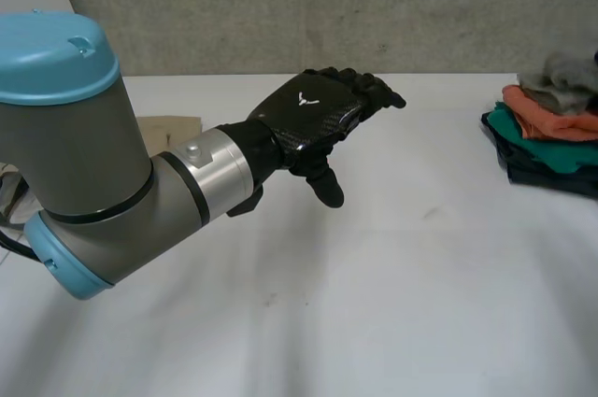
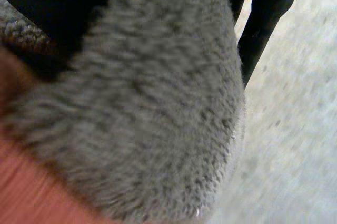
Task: Fold the laundry.
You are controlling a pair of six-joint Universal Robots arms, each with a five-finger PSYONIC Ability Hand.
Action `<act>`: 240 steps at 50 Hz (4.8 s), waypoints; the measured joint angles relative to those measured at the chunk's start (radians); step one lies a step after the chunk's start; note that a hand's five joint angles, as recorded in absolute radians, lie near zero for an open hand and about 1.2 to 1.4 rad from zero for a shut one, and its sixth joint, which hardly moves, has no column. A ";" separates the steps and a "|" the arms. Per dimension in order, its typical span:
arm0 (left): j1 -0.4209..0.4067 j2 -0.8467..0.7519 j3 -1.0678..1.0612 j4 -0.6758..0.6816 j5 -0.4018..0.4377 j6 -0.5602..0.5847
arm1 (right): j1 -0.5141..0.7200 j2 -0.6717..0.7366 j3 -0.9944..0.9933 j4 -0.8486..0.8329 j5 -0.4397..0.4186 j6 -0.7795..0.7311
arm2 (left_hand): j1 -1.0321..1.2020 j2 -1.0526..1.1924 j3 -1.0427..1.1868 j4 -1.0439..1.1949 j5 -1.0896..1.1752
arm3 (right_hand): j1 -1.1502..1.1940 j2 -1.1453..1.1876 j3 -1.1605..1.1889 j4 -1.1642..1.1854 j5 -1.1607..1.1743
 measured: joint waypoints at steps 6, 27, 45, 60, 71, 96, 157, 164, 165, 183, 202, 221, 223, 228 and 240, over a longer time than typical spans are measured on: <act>-0.001 0.000 -0.002 0.004 0.000 0.000 | -0.043 0.016 0.043 -0.002 -0.100 0.057 | 0.000 0.000 0.000 0.000 0.000 | 0.000 0.000 0.000 0.002 0.048; -0.018 0.025 -0.003 0.022 0.001 -0.004 | -0.121 -0.354 0.234 0.399 -0.011 0.034 | 0.000 0.000 0.000 0.000 0.000 | -0.792 -0.930 -0.950 -0.977 -0.856; 0.009 0.114 -0.001 0.073 -0.039 -0.052 | -0.090 -0.658 0.240 0.548 0.383 -0.280 | 0.000 0.000 0.000 -0.001 0.000 | -0.792 -0.930 -0.950 -0.977 -0.856; 0.449 0.113 -0.081 0.110 -0.351 0.159 | 0.251 -0.917 0.818 0.259 0.047 -0.221 | 0.000 -0.004 -0.003 -0.004 -0.003 | -0.792 -0.934 -0.950 -0.977 -0.856; 0.658 -0.273 -0.018 0.215 -0.287 0.463 | 0.332 -0.840 0.945 0.354 0.055 -0.302 | 0.000 -0.004 -0.002 -0.004 -0.003 | -0.792 -0.934 -0.950 -0.977 -0.856; 0.437 -0.232 0.051 0.309 -0.314 0.217 | 0.312 -0.826 0.970 0.434 0.151 -0.412 | 0.875 0.973 0.965 0.978 0.936 | -0.792 -0.934 -0.950 -0.977 -0.856; 0.630 -0.290 -0.073 0.191 -0.014 0.472 | 1.033 -0.536 0.562 0.784 0.544 0.002 | 0.108 0.104 0.101 0.110 0.105 | -0.792 -0.934 -0.950 -0.977 -0.856; 0.603 -0.360 -0.055 0.192 -0.016 0.480 | 1.103 -0.366 0.422 0.775 0.572 0.012 | 0.157 0.161 0.159 0.164 0.161 | -0.791 -0.932 -0.949 -0.976 -0.855; 0.595 -0.367 -0.054 0.193 -0.017 0.479 | 1.110 -0.341 0.403 0.774 0.577 0.011 | 0.181 0.182 0.183 0.185 0.181 | -0.791 -0.931 -0.948 -0.975 -0.854; 0.496 -0.368 -0.049 0.270 -0.107 0.461 | 1.113 -0.363 0.350 0.676 0.704 -0.010 | 0.917 0.972 0.965 0.978 0.934 | 0.065 0.022 0.012 0.000 0.082; 0.338 0.354 -0.238 0.257 -0.130 0.090 | 0.752 -0.887 0.233 1.005 0.688 -0.372 | 0.917 0.975 0.970 0.979 0.934 | 0.087 0.025 0.023 0.004 0.103; 0.224 -0.042 -0.024 0.196 -0.188 0.190 | 0.676 -0.576 0.124 1.014 0.656 -0.375 | 0.917 0.976 0.971 0.979 0.934 | 0.116 0.027 0.024 0.004 0.107; 0.215 -0.100 0.062 0.230 -0.204 0.204 | 0.678 -0.532 0.086 0.931 0.670 -0.372 | 0.917 0.976 0.971 0.979 0.934 | 0.122 0.030 0.025 0.004 0.107; 0.199 -0.173 0.243 0.369 -0.260 0.213 | 0.682 -0.474 -0.005 0.657 0.710 -0.370 | 0.917 0.977 0.972 0.983 0.935 | 0.125 0.030 0.027 0.005 0.107; 0.165 -0.019 0.235 0.669 -0.376 0.207 | 0.693 -0.472 -0.102 0.214 0.707 -0.318 | 0.917 0.977 0.972 0.983 0.935 | 0.125 0.030 0.027 0.005 0.107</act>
